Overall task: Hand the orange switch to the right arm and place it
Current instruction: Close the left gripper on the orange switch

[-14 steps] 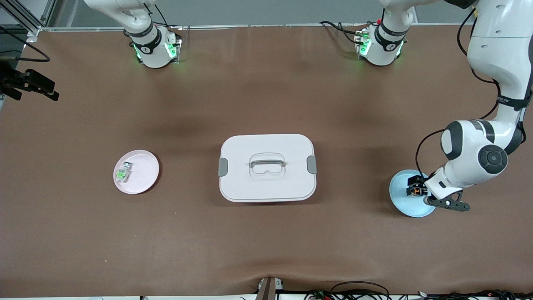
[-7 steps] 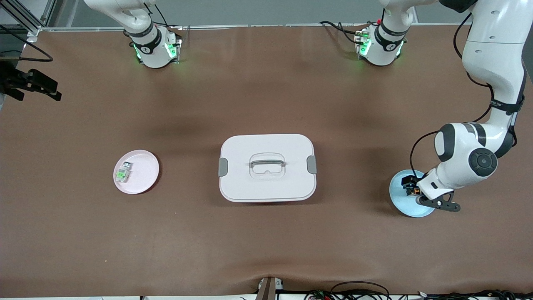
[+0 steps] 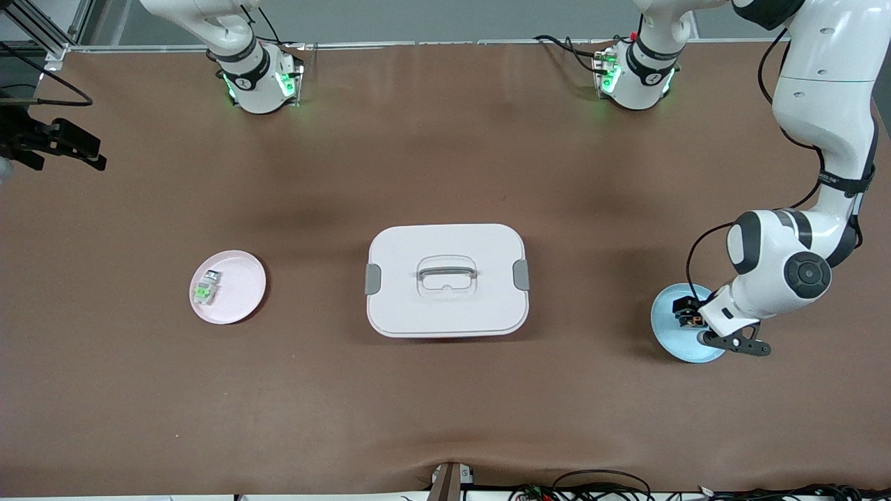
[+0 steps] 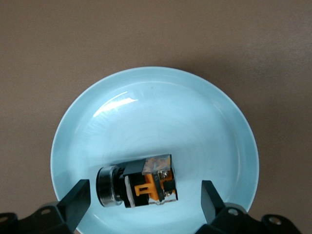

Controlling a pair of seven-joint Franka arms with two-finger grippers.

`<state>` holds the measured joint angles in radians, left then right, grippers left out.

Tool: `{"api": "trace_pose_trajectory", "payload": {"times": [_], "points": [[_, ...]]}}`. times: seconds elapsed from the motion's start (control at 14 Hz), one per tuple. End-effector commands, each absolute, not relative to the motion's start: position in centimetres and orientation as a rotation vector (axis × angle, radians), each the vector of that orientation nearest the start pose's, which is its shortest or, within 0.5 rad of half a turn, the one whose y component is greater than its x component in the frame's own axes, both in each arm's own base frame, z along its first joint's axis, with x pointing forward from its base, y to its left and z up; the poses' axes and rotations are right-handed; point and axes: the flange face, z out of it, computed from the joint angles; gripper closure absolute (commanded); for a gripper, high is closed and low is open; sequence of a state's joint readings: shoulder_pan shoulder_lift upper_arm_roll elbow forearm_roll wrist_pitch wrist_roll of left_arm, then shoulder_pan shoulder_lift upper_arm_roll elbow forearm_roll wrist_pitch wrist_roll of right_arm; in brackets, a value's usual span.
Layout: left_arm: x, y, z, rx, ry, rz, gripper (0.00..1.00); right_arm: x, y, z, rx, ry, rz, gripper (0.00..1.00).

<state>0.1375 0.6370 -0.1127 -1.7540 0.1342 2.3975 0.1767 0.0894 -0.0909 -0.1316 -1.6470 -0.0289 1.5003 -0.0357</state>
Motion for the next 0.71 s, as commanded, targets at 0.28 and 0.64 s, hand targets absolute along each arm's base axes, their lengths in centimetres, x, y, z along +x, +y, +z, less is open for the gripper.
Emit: {"api": "trace_pose_trajectory", "payload": {"times": [0.28,0.64], "points": [[67.1,2.9,19.8,-3.091,0.306,-0.017,0.00,52.0,-2.7,63.4,-3.178,-0.012,0.094,0.00],[67.0,2.9,19.1,-3.094,0.306,-0.001,0.10,52.0,-2.6,63.5,-3.178,-0.012,0.091,0.00]]}}
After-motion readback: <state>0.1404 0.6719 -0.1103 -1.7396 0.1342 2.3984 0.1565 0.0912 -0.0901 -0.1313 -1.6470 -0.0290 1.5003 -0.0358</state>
